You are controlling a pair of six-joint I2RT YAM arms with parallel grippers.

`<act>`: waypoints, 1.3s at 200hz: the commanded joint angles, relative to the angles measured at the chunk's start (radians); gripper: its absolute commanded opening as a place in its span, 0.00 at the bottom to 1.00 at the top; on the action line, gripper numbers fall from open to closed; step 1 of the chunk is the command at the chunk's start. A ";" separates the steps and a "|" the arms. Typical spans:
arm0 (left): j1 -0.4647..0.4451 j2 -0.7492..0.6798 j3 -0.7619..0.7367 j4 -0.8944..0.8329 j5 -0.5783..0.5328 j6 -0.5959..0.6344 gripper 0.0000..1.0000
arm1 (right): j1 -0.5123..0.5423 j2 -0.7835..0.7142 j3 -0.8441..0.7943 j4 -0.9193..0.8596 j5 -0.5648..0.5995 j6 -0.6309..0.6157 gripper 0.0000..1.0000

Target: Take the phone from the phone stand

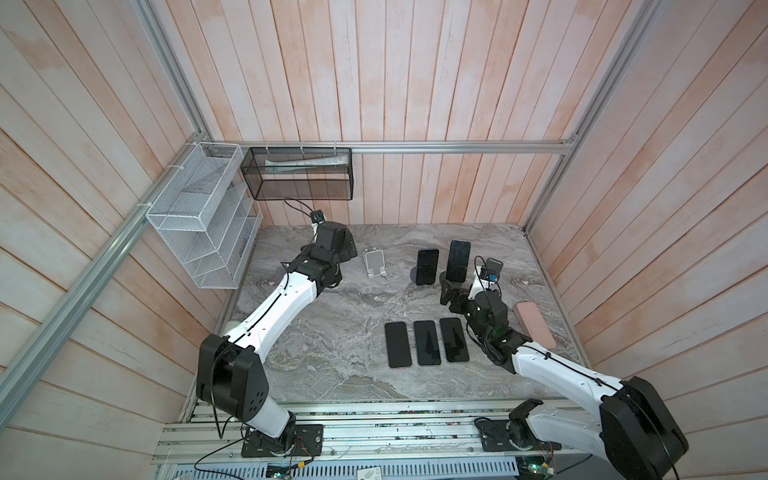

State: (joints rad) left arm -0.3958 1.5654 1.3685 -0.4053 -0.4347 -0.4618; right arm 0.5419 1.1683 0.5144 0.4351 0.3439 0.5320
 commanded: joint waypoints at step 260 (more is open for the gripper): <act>0.015 0.356 0.291 -0.192 -0.305 -0.054 1.00 | 0.060 -0.008 -0.030 0.077 -0.004 -0.109 0.97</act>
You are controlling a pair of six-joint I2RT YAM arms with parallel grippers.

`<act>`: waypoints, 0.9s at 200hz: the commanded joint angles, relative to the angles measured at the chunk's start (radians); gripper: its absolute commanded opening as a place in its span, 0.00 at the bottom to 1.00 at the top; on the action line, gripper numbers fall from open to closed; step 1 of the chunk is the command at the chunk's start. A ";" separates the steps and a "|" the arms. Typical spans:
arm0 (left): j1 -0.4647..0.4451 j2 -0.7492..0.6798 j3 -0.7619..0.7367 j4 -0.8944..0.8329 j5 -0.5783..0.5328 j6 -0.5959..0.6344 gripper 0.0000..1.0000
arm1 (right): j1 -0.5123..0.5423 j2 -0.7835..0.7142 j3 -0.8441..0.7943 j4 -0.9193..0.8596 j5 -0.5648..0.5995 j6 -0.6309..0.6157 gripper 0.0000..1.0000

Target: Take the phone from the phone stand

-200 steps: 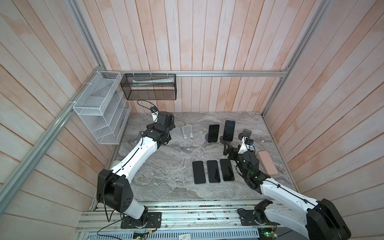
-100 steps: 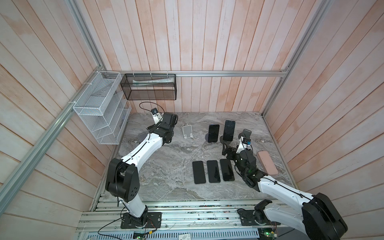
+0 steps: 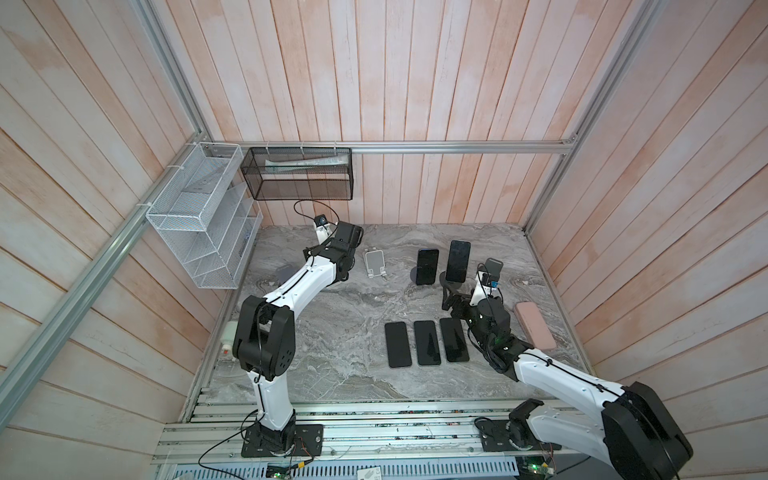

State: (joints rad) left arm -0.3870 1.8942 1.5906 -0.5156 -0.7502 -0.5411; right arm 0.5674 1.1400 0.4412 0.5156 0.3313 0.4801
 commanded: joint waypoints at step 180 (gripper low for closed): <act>0.056 0.143 0.198 -0.206 0.163 -0.065 1.00 | 0.057 0.047 0.067 -0.038 0.078 -0.041 0.98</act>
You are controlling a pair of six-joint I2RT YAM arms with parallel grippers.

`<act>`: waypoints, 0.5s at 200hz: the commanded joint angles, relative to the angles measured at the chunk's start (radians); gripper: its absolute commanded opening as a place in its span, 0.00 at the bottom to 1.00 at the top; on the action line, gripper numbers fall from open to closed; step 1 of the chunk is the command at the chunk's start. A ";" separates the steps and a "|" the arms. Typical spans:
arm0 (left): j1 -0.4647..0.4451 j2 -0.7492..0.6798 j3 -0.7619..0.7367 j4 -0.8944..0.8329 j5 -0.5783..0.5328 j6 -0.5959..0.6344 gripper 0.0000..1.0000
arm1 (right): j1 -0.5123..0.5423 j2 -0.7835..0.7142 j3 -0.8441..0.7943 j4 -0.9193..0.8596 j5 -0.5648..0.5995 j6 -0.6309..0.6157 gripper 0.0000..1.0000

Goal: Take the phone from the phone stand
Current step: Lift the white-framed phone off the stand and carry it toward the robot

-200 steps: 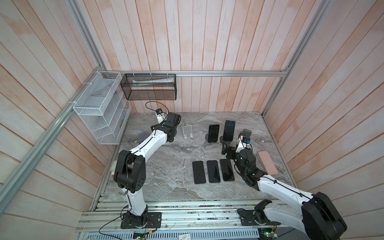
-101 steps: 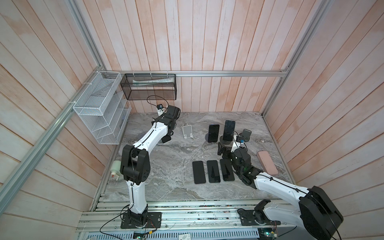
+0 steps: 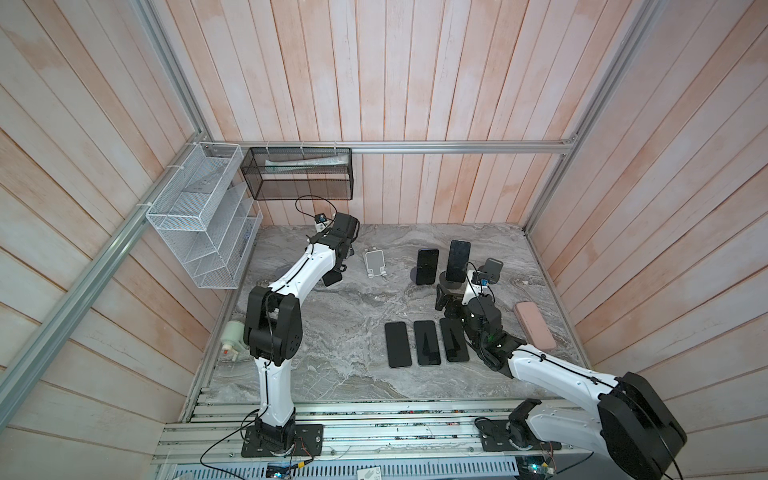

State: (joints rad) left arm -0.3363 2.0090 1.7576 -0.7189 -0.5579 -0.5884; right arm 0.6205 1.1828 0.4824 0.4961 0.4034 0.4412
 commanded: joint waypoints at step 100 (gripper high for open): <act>0.024 0.099 0.051 0.062 -0.044 -0.016 0.98 | 0.005 0.028 0.036 -0.022 -0.005 0.003 0.98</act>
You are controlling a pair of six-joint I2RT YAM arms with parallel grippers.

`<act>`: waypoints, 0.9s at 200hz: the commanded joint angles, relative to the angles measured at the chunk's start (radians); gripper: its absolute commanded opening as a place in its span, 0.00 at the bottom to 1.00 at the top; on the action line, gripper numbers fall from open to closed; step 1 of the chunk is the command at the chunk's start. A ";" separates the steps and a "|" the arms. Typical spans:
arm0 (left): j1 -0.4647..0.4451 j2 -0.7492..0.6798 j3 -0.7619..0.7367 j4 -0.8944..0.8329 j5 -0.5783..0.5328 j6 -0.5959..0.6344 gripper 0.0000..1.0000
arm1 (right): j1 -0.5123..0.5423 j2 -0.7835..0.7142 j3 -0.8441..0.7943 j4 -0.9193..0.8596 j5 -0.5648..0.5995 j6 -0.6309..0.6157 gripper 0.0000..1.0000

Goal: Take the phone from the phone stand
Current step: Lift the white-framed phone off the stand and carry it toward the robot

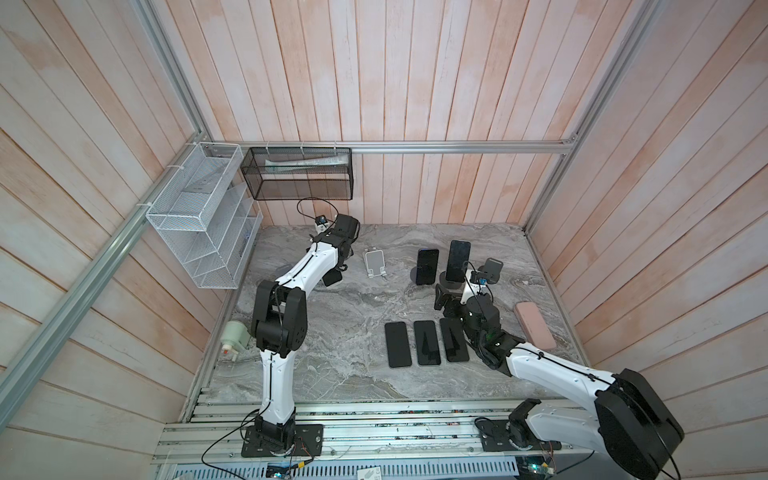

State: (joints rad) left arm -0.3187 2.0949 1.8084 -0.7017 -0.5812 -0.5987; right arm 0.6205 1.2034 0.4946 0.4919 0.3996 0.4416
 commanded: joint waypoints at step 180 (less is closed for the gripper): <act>0.006 -0.115 -0.266 0.304 -0.042 0.056 0.75 | 0.004 0.039 0.019 0.011 -0.007 0.020 0.98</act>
State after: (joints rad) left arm -0.3153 2.0174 1.5501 -0.4599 -0.6022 -0.5785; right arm 0.6205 1.2346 0.4946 0.4980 0.3988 0.4522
